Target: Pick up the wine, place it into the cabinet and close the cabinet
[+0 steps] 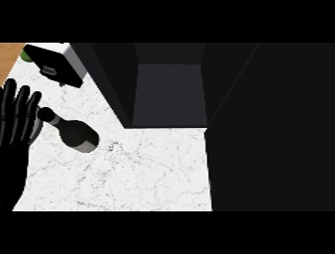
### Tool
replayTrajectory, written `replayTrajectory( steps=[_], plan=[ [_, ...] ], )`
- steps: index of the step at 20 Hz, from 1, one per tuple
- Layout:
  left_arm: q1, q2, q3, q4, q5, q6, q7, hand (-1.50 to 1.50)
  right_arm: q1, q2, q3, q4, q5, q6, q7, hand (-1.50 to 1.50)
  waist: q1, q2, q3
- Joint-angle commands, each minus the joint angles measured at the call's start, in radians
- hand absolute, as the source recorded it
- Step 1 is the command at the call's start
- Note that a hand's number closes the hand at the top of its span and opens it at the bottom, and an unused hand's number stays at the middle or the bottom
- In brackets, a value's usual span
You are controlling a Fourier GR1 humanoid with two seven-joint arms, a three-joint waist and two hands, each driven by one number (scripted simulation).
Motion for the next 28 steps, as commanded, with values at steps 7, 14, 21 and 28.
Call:
replayTrajectory(
  steps=[7,14,21,28],
  plan=[
    [0.006,-0.082,-0.088,0.136,0.175,-0.057,0.008,-1.5,0.119,-0.068,0.084,-0.089,-0.132,0.181,0.058,-1.5,0.005,-0.02,0.037],
    [-0.04,-0.085,-0.166,0.095,0.177,0.041,0.087,-1.5,0.129,-0.108,0.047,-0.274,-0.239,0.168,0.268,-1.5,0.016,-0.023,0.039],
    [-0.066,-0.086,-0.303,-0.092,0.099,0.186,0.274,-1.5,0.173,-0.088,0.071,-0.37,-0.228,0.169,0.324,-1.5,0.017,-0.024,0.04],
    [-0.051,-0.086,-0.299,-0.082,0.076,0.22,0.252,-1.5,0.087,-0.13,-0.044,-0.375,-0.345,0.172,0.428,-1.5,0.017,-0.023,0.04]
  ],
)
